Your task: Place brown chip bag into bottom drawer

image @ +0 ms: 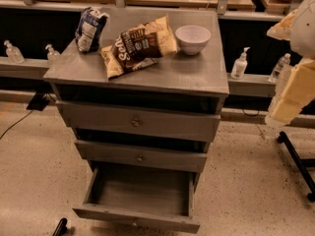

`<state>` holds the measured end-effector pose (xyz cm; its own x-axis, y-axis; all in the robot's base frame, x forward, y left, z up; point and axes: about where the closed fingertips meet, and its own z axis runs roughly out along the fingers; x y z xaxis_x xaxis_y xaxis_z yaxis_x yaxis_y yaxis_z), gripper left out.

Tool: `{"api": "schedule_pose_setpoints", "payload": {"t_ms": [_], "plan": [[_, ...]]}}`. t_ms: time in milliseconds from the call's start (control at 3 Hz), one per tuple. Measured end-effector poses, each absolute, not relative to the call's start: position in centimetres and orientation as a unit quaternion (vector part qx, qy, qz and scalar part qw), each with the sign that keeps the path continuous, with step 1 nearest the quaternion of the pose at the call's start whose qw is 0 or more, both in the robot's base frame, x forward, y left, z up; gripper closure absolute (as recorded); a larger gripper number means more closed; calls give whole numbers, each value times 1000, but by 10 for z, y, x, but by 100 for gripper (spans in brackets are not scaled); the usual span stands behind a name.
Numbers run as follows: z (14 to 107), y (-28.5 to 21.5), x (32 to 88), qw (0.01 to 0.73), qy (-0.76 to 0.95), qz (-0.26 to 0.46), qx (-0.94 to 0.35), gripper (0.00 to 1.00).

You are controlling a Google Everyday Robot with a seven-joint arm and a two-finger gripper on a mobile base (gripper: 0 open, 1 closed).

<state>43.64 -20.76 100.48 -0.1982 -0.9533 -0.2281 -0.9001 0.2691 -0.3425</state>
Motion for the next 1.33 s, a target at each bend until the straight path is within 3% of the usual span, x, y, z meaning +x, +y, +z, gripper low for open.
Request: {"api": "schedule_pose_setpoints", "payload": {"t_ms": [667,1000,1333], "plan": [[998,-192,452,184,748,-81,-633,0],[989,-166,488,176,704,-106,-680,0],[985,-138,558,178,648,-156,-724,0]]}}
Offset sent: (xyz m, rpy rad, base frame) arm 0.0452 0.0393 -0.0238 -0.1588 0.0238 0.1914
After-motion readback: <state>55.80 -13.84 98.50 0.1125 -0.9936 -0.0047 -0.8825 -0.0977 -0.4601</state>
